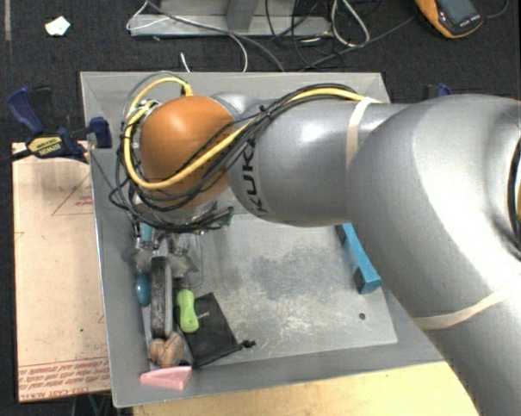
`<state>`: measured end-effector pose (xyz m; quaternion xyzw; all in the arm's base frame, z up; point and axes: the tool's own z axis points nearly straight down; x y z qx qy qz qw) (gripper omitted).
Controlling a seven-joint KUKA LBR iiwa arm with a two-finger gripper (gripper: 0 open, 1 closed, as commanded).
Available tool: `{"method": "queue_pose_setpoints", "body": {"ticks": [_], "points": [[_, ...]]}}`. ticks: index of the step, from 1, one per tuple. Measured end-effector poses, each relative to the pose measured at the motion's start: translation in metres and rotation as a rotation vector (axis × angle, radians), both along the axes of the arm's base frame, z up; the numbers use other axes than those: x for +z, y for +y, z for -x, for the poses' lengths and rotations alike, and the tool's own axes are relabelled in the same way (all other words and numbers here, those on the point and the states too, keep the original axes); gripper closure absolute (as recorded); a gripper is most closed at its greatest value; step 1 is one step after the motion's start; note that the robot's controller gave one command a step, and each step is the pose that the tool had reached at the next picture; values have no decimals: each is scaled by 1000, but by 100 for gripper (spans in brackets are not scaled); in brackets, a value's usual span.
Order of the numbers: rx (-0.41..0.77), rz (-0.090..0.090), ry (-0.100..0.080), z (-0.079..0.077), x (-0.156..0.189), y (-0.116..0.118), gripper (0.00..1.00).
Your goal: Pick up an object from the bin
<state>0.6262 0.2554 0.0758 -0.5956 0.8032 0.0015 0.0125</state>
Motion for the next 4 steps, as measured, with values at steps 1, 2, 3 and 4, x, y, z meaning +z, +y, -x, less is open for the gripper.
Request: {"method": "queue_pose_setpoints", "body": {"ticks": [1,2,3,4], "points": [[-5,-4,-4,-1,72,1,100],[-5,-2,6,3,42,0,100],[-9,-9,-8,-1,104,2,100],[-10,-4,10,4,53,0,100]]}}
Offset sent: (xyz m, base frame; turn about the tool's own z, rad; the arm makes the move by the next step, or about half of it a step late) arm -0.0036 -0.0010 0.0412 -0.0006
